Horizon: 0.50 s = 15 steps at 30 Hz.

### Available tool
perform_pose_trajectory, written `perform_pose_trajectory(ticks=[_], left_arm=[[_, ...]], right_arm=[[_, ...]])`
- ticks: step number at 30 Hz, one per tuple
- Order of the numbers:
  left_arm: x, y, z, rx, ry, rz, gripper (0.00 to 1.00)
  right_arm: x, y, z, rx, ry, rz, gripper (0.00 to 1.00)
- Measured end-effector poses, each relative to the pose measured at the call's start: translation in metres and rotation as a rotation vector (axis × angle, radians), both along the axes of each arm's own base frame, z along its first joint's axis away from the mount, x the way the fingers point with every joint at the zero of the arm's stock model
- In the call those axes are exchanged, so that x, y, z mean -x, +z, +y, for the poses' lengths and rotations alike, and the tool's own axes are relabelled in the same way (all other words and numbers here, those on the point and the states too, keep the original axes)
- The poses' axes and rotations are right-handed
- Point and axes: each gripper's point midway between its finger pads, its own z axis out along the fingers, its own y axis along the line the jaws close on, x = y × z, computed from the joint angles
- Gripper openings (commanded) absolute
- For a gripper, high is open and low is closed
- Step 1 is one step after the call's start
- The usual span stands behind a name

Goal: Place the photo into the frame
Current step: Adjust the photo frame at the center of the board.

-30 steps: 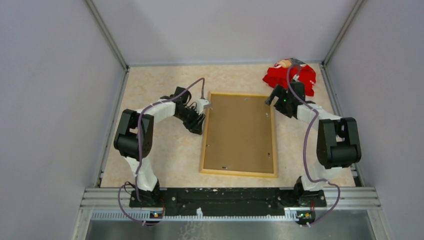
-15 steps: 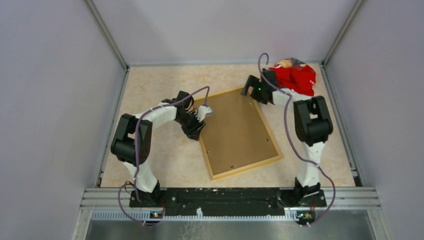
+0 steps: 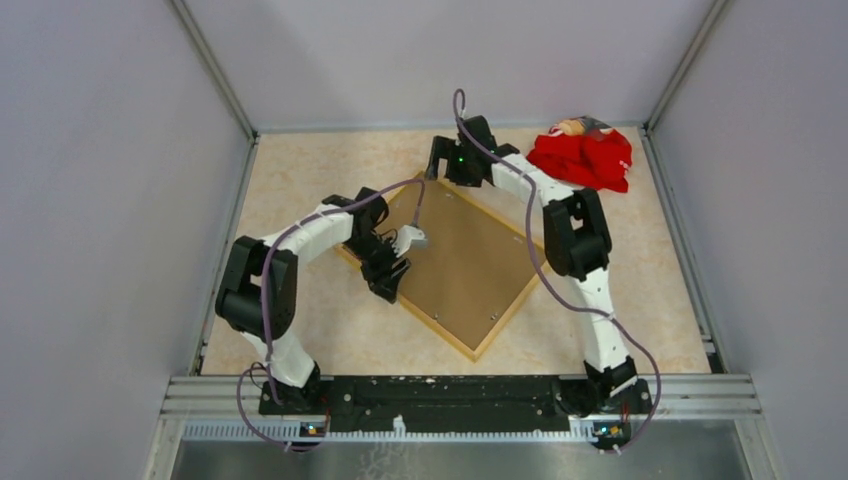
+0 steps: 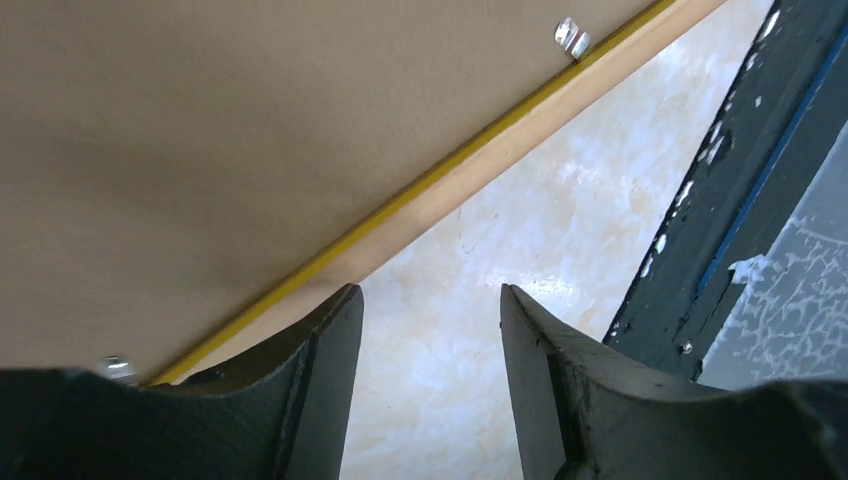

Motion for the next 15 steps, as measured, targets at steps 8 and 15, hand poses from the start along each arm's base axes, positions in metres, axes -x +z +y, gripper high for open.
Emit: perform_pose_trajectory(ticks=[8,15], left_arm=[[-0.099,0.091,0.001,0.135,0.070,-0.320,0.61],[-0.231,0.100,0.073,0.081,0.385,-0.476,0.52]], right_arm=[[0.092,0.068,-0.084,-0.001,-0.087,0.040,0.99],[0.227,0.062,-0.162,-0.044,-0.233,0.076,0.99]])
